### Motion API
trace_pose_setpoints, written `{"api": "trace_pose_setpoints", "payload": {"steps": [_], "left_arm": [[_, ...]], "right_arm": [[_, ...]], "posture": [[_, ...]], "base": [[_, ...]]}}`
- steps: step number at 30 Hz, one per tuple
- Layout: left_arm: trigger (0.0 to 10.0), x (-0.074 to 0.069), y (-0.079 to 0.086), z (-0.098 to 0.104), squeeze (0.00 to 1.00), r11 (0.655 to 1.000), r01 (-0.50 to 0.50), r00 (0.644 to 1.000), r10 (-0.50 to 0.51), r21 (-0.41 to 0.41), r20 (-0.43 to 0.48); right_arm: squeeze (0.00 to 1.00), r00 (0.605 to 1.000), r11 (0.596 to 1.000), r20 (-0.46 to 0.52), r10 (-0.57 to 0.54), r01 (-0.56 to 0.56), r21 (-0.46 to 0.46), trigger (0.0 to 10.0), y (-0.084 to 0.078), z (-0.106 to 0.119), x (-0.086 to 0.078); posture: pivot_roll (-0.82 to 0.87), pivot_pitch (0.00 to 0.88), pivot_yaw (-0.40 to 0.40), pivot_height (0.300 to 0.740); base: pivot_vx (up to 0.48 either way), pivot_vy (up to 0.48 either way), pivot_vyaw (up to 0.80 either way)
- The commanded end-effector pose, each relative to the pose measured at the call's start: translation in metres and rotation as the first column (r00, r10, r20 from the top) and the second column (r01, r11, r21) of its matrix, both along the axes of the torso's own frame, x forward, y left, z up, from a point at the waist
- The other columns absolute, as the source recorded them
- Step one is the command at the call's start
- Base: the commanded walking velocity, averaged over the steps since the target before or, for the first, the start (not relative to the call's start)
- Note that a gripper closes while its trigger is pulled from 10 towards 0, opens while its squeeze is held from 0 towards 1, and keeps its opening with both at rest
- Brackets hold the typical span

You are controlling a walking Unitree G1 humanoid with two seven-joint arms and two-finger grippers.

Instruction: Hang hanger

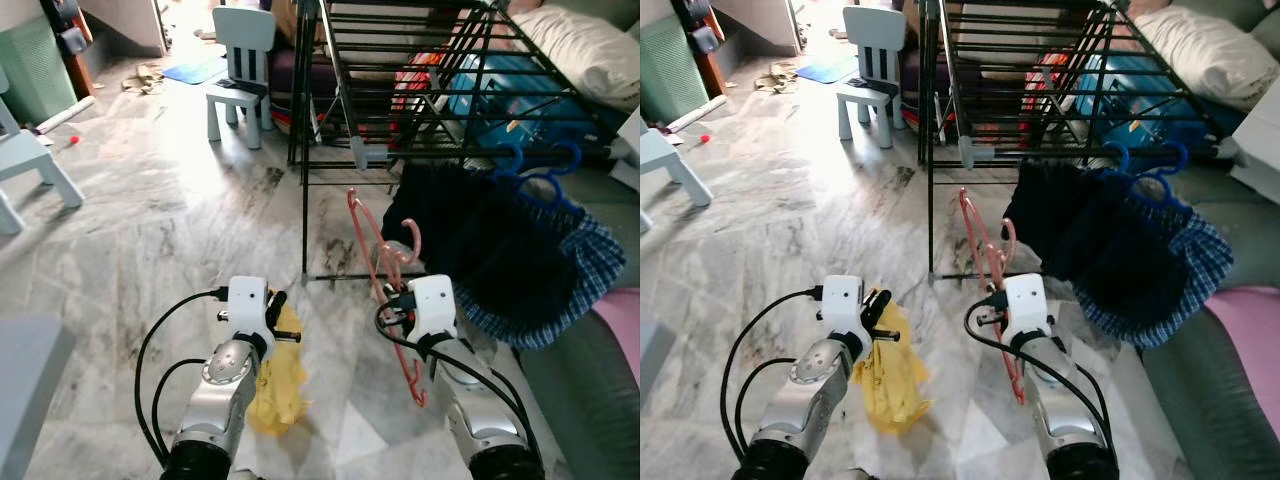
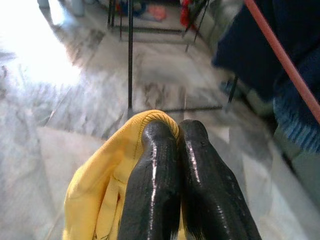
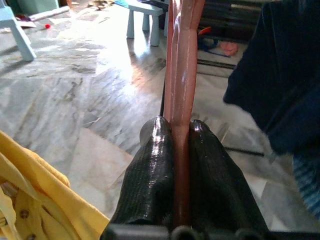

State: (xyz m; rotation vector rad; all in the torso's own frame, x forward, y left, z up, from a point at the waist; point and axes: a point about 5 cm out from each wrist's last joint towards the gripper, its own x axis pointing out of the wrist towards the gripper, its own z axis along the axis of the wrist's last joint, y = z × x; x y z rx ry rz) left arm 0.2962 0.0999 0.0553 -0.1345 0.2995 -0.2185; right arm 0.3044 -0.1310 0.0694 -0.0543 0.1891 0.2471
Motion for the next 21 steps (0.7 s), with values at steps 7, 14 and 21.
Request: {"api": "trace_pose_setpoints", "payload": {"steps": [7, 14, 21], "left_arm": [[10.0, 0.0028, -0.0072, 0.0079, 0.0, 1.0, 0.028, 0.999, -0.027, 0.0, 0.034], [10.0, 0.0017, -0.0076, 0.0077, 0.0, 1.0, 0.029, 0.999, -0.029, 0.001, 0.034], [10.0, 0.0012, -0.0075, 0.0078, 0.0, 0.999, 0.035, 0.999, -0.036, 0.007, 0.035]], "right_arm": [[0.0, 1.0, 1.0, -0.012, -0.016, 0.016, -0.015, 10.0, -0.0033, -0.0024, -0.0017], [0.0, 1.0, 1.0, -0.011, -0.01, 0.01, -0.018, 10.0, -0.0012, -0.002, -0.0015], [0.0, 1.0, 1.0, -0.016, -0.013, 0.012, -0.017, 10.0, -0.0005, -0.0032, -0.0029]], "posture": [[-0.01, 0.04, -0.025, 0.74], [-0.01, 0.045, -0.022, 0.74], [-0.01, 0.055, -0.019, 0.74]], "base": [[-0.292, 0.0, 0.0], [-0.276, 0.0, 0.0], [-0.271, 0.0, 0.0]]}}
